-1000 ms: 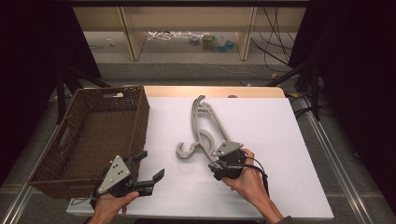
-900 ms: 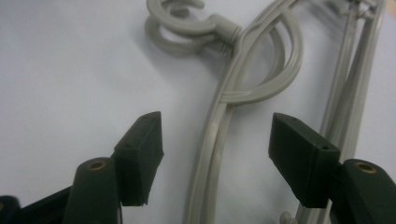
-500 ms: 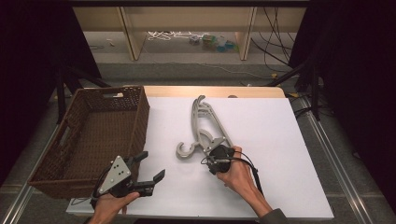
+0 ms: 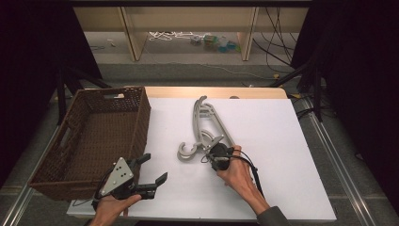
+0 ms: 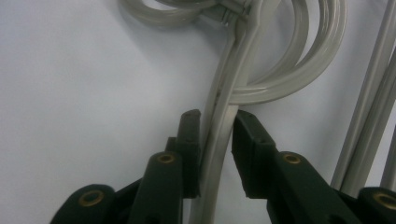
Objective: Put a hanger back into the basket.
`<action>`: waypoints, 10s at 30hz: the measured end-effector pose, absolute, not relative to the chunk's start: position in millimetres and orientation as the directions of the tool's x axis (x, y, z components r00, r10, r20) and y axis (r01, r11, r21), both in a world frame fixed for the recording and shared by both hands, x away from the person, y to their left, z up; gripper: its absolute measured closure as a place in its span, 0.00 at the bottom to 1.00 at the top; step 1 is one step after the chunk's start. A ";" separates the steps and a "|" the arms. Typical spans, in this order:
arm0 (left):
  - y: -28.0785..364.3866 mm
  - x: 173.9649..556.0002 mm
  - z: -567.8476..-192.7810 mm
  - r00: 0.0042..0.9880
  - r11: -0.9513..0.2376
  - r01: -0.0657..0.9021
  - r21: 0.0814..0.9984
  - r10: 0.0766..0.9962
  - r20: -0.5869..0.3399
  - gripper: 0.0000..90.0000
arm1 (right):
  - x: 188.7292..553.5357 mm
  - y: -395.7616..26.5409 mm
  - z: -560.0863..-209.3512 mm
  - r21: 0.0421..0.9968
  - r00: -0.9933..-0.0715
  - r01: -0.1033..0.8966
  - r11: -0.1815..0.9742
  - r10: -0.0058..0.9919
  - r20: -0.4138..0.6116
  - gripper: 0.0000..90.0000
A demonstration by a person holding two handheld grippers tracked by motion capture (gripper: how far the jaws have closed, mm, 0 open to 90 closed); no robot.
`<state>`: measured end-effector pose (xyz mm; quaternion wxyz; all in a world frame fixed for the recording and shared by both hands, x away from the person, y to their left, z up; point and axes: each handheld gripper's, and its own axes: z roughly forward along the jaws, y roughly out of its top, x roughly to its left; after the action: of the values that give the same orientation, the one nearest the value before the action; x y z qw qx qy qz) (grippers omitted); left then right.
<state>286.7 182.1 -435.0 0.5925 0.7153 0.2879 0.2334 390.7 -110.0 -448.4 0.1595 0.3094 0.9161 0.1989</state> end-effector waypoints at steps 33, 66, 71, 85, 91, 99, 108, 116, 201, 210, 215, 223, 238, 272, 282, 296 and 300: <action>182.6 287.7 -433.8 0.728 -0.145 0.112 0.983 0.685 0.018 0.18 | 392.4 -155.5 -398.6 0.572 -0.713 0.469 0.673 0.670 -0.205 0.91; 148.1 290.9 -412.0 0.748 -0.369 -0.026 0.929 0.610 0.263 0.21 | 336.7 -203.7 -374.3 0.700 -0.862 0.376 0.607 0.506 0.024 0.91; 138.8 300.7 -405.8 0.733 -0.467 -0.041 0.883 0.587 0.345 0.23 | 326.6 -205.8 -373.5 0.696 -0.882 0.364 0.619 0.468 0.046 0.91; 112.6 322.0 -394.1 0.788 -0.582 -0.085 0.809 0.458 0.412 0.27 | 310.0 -206.5 -367.0 0.706 -0.914 0.326 0.629 0.401 0.065 0.91; 103.7 329.8 -392.6 0.808 -0.627 -0.129 0.768 0.383 0.448 0.29 | 307.1 -203.4 -366.2 0.707 -0.925 0.307 0.637 0.375 0.063 0.91; 103.3 336.5 -392.0 0.830 -0.652 -0.197 0.732 0.287 0.479 0.35 | 306.3 -202.2 -365.7 0.707 -0.935 0.293 0.643 0.349 0.071 0.91; 90.6 337.3 -395.6 0.844 -0.675 -0.275 0.684 0.171 0.508 0.46 | 305.7 -198.6 -367.7 0.709 -0.944 0.277 0.648 0.320 0.076 0.91; 87.2 338.9 -396.1 0.863 -0.673 -0.320 0.667 0.084 0.498 0.68 | 305.3 -198.8 -367.8 0.712 -0.951 0.262 0.651 0.299 0.077 0.91; 253.2 368.5 -268.6 0.703 -0.148 0.424 0.894 0.676 -0.222 0.88 | 297.5 -237.6 -392.6 0.960 -0.614 0.222 0.171 0.789 0.001 0.18; 292.7 382.7 -271.4 0.631 -0.150 0.430 0.890 0.755 -0.178 0.88 | 299.6 -236.6 -395.1 0.959 -0.623 0.230 0.163 0.782 0.017 0.18; 313.4 389.3 -279.8 0.606 -0.177 0.425 0.888 0.784 -0.134 0.88 | 299.6 -237.4 -395.4 0.958 -0.624 0.233 0.170 0.781 0.013 0.18; 341.9 391.3 -298.2 0.587 -0.232 0.432 0.871 0.806 -0.077 0.88 | 300.3 -237.7 -396.2 0.958 -0.623 0.231 0.168 0.782 0.013 0.18; 377.2 389.1 -325.9 0.563 -0.266 0.447 0.854 0.825 -0.038 0.88 | 301.2 -236.8 -397.8 0.956 -0.631 0.239 0.169 0.776 0.021 0.18; 402.1 410.5 -381.0 0.501 -0.332 0.647 0.687 0.864 -0.054 0.88 | 303.1 -237.4 -399.4 0.955 -0.632 0.245 0.166 0.775 0.027 0.18; 392.5 420.8 -395.1 0.478 -0.320 0.686 0.653 0.875 -0.074 0.88 | 303.0 -237.5 -399.7 0.953 -0.637 0.252 0.171 0.770 0.030 0.18; 396.3 424.1 -412.5 0.446 -0.310 0.724 0.616 0.892 -0.075 0.85 | 303.7 -236.3 -400.6 0.954 -0.641 0.251 0.164 0.767 0.036 0.18; 400.5 423.9 -413.1 0.406 -0.295 0.731 0.615 0.913 -0.045 0.82 | 303.9 -235.9 -400.9 0.954 -0.644 0.253 0.160 0.764 0.043 0.18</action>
<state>423.9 400.5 -413.1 0.2844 0.7888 0.5210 0.1592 303.9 -235.9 -400.9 0.2344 0.3508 0.7245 0.5450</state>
